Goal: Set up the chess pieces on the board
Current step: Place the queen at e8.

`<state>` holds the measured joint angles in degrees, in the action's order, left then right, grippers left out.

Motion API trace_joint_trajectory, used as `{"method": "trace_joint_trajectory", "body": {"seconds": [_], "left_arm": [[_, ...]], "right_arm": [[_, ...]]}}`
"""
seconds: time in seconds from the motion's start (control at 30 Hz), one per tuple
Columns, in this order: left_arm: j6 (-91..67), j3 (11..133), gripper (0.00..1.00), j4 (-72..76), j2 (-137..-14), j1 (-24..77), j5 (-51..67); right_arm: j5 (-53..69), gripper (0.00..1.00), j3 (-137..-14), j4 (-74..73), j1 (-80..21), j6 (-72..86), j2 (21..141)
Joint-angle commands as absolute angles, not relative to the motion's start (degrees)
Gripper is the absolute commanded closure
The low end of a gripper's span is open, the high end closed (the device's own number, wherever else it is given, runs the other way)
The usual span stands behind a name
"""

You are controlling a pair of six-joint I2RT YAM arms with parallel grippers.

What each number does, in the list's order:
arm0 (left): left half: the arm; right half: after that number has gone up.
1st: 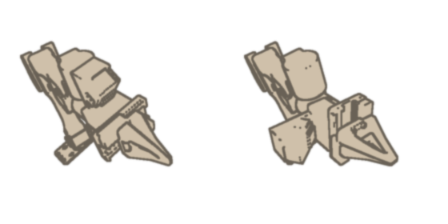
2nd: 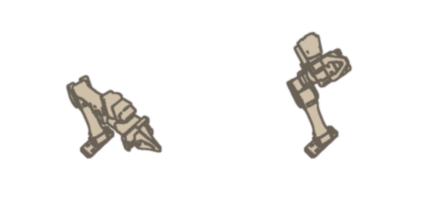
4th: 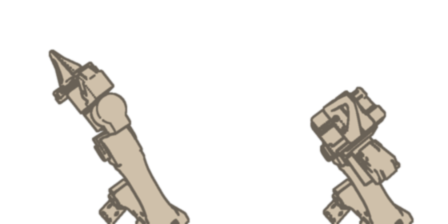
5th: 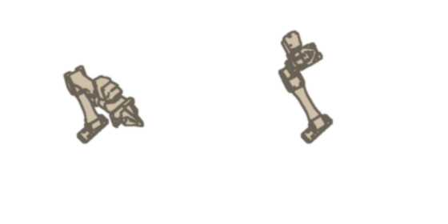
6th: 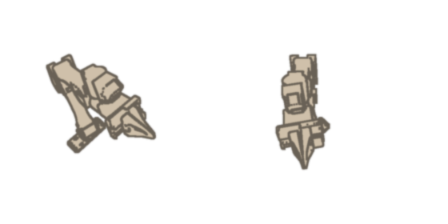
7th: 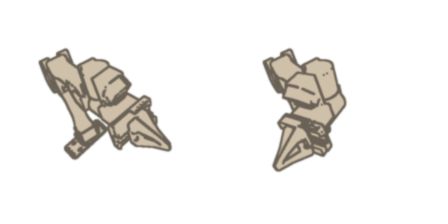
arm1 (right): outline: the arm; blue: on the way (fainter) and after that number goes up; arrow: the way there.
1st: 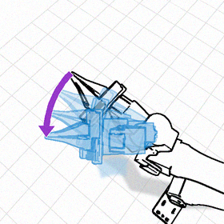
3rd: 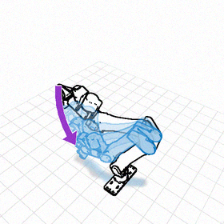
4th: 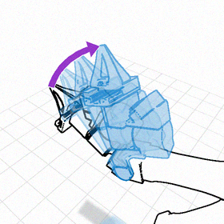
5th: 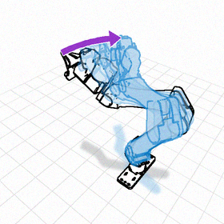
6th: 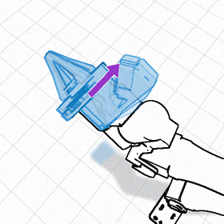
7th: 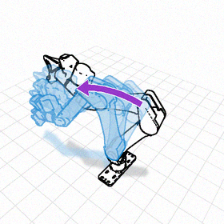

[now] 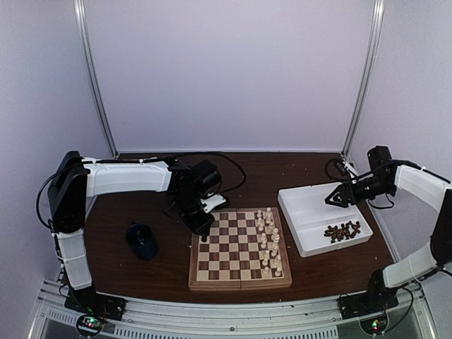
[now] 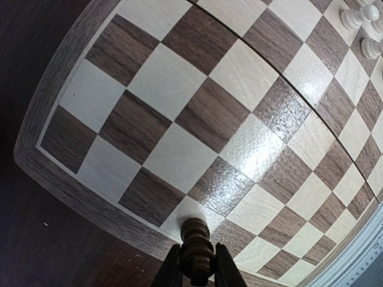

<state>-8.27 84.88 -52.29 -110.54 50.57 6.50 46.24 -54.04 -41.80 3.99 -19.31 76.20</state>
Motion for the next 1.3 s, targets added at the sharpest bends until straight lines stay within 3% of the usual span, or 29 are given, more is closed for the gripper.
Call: {"method": "trace_joint_trajectory", "body": {"seconds": [0.0,0.17,0.7,1.27], "left_arm": [[-8.19,86.07,0.89,-51.77,-110.88,50.18,7.76],[-8.35,85.63,0.9,-51.75,-110.38,50.14,7.76],[-9.16,83.86,0.74,-51.77,-108.39,50.19,7.44],[-9.62,83.23,0.73,-51.46,-107.45,50.19,7.67]], "right_arm": [[46.93,0.39,-54.93,-42.15,4.31,-19.73,76.4],[46.93,0.38,-54.93,-42.18,4.31,-19.78,76.29],[47.07,0.38,-54.93,-42.34,4.31,-19.73,76.33],[47.11,0.38,-54.88,-42.51,4.31,-19.72,76.11]]}}
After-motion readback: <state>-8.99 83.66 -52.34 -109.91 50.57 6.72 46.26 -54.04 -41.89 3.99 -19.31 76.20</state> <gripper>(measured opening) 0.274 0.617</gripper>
